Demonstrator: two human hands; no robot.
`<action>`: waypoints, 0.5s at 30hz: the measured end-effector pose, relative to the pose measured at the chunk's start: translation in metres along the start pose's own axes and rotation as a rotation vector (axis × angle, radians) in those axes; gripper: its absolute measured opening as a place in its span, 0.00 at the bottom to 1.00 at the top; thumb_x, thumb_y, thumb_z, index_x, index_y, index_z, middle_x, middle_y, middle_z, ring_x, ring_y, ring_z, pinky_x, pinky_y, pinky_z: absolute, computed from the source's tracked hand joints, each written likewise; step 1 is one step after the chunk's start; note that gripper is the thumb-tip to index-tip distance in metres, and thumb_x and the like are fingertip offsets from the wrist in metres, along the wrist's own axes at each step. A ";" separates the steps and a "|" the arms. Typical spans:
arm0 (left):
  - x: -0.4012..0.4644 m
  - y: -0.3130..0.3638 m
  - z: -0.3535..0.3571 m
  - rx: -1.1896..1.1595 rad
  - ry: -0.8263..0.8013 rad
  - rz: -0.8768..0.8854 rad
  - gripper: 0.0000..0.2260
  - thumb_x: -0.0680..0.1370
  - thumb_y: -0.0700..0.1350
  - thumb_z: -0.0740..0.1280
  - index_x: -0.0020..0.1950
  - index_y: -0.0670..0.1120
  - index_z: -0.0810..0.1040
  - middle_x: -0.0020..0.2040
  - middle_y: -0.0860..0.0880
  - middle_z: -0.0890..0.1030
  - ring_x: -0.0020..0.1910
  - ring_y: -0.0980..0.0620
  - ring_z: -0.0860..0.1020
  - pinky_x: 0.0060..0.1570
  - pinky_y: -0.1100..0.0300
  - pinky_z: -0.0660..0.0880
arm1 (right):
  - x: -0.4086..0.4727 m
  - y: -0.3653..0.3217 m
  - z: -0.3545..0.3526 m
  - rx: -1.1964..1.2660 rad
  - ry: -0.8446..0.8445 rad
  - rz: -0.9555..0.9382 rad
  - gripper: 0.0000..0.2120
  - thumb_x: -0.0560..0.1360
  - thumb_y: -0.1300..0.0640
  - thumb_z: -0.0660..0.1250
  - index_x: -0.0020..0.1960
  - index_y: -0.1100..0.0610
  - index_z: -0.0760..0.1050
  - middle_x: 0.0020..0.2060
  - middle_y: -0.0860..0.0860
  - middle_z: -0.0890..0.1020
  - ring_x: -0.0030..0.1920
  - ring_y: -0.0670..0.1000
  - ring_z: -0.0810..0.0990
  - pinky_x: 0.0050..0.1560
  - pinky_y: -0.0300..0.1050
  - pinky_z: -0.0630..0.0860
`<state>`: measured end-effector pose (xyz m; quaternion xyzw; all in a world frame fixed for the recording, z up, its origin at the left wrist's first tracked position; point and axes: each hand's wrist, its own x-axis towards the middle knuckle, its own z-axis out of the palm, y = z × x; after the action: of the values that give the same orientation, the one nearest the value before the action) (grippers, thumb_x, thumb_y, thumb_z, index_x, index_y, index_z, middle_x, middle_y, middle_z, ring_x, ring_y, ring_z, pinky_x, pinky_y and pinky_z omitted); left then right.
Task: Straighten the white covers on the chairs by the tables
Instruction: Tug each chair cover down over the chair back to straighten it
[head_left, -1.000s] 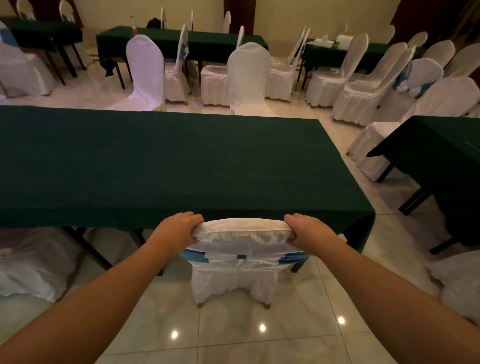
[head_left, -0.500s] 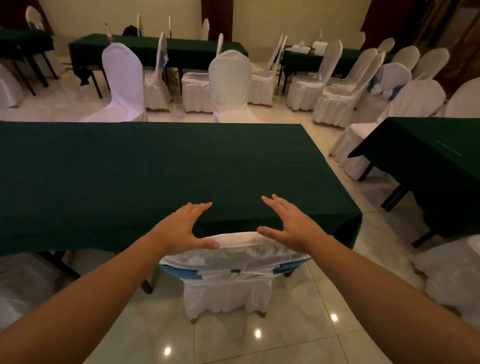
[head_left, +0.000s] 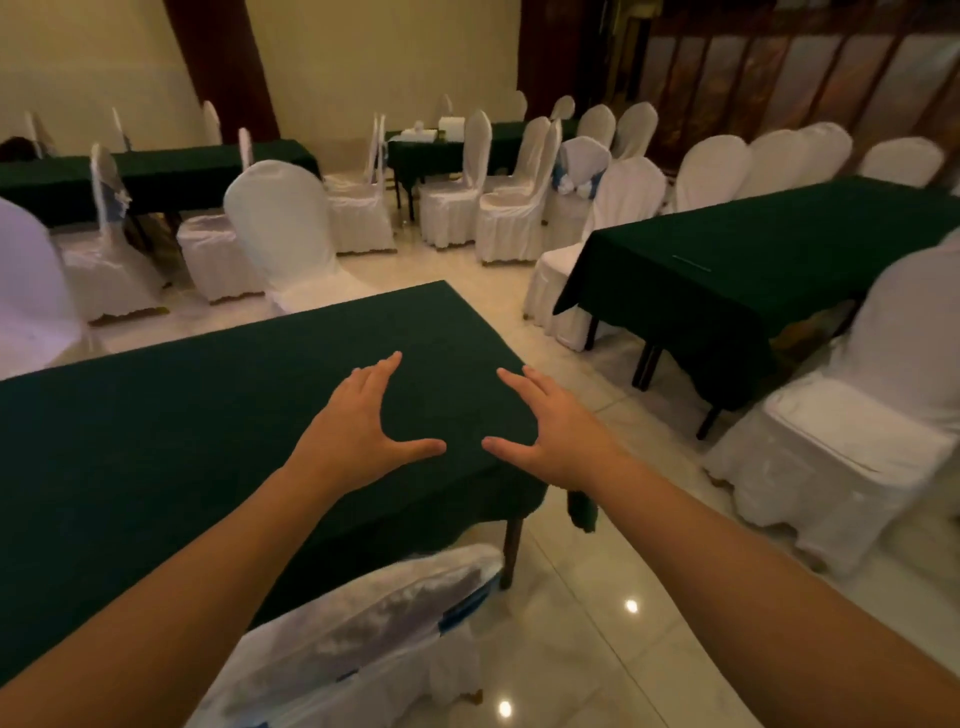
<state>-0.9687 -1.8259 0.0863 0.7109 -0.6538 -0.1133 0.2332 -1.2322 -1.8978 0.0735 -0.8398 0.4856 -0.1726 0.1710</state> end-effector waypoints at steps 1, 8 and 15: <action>0.020 0.020 0.008 0.011 0.010 0.033 0.56 0.55 0.82 0.67 0.77 0.65 0.48 0.79 0.54 0.60 0.77 0.48 0.59 0.69 0.40 0.66 | 0.004 0.022 -0.016 -0.004 0.017 0.022 0.43 0.69 0.28 0.67 0.77 0.33 0.48 0.79 0.45 0.54 0.76 0.52 0.58 0.68 0.57 0.66; 0.141 0.171 0.066 0.046 0.053 0.150 0.52 0.59 0.81 0.65 0.78 0.63 0.53 0.80 0.54 0.56 0.78 0.49 0.52 0.73 0.41 0.60 | 0.038 0.188 -0.137 -0.064 0.068 0.030 0.43 0.71 0.32 0.69 0.78 0.37 0.50 0.80 0.47 0.54 0.77 0.53 0.55 0.73 0.57 0.62; 0.266 0.286 0.119 0.020 0.082 0.111 0.51 0.61 0.80 0.65 0.79 0.62 0.52 0.80 0.53 0.56 0.78 0.49 0.52 0.72 0.43 0.60 | 0.114 0.325 -0.254 -0.104 0.074 0.023 0.45 0.70 0.30 0.69 0.78 0.36 0.48 0.79 0.46 0.55 0.76 0.53 0.58 0.70 0.60 0.68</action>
<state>-1.2434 -2.1189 0.1590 0.6799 -0.6832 -0.0647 0.2584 -1.5407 -2.1803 0.1636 -0.8350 0.5094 -0.1762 0.1110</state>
